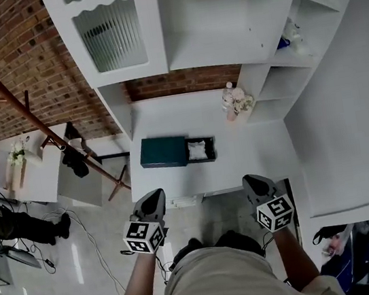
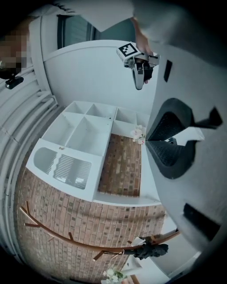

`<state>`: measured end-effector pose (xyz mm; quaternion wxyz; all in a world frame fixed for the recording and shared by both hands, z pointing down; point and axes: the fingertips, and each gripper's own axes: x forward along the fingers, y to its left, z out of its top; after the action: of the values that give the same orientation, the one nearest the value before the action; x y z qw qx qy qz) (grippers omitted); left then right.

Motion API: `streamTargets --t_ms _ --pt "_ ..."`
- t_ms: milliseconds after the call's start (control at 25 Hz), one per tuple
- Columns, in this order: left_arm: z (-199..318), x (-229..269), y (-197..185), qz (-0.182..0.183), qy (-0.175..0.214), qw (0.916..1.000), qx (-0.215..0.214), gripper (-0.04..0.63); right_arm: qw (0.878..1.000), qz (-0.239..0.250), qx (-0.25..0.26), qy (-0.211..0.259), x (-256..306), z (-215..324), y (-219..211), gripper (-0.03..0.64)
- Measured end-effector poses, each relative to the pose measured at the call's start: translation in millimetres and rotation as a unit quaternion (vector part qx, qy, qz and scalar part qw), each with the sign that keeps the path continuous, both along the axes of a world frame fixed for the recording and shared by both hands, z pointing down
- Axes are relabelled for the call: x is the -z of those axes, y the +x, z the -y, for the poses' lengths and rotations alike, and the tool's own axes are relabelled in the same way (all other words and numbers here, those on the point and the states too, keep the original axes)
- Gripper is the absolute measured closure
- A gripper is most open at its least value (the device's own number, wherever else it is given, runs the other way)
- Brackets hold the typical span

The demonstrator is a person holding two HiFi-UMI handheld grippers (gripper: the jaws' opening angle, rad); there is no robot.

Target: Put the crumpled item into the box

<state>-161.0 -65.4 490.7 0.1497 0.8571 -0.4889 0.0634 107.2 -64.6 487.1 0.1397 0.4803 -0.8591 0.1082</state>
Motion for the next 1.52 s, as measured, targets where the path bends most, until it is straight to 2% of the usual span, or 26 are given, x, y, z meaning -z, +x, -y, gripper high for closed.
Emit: streamTargets --t_ms 640,1000,1520 --pt "-22.0 31.0 47.3 0.012 0.031 0.9981 0.052 0.571 0.999 0.012 0.036 0.022 22.7 3.1 70.6 0.581" --pt "-26.1 38.5 62.6 0.016 0.038 0.9978 0.051 0.57 0.998 0.029 0.043 0.036 35.0 4.7 82.4 0.581" --pt "-31.8 40.1 63.3 0.014 0.039 0.9977 0.053 0.569 0.997 0.036 0.045 0.042 37.2 0.7 80.4 0.581"
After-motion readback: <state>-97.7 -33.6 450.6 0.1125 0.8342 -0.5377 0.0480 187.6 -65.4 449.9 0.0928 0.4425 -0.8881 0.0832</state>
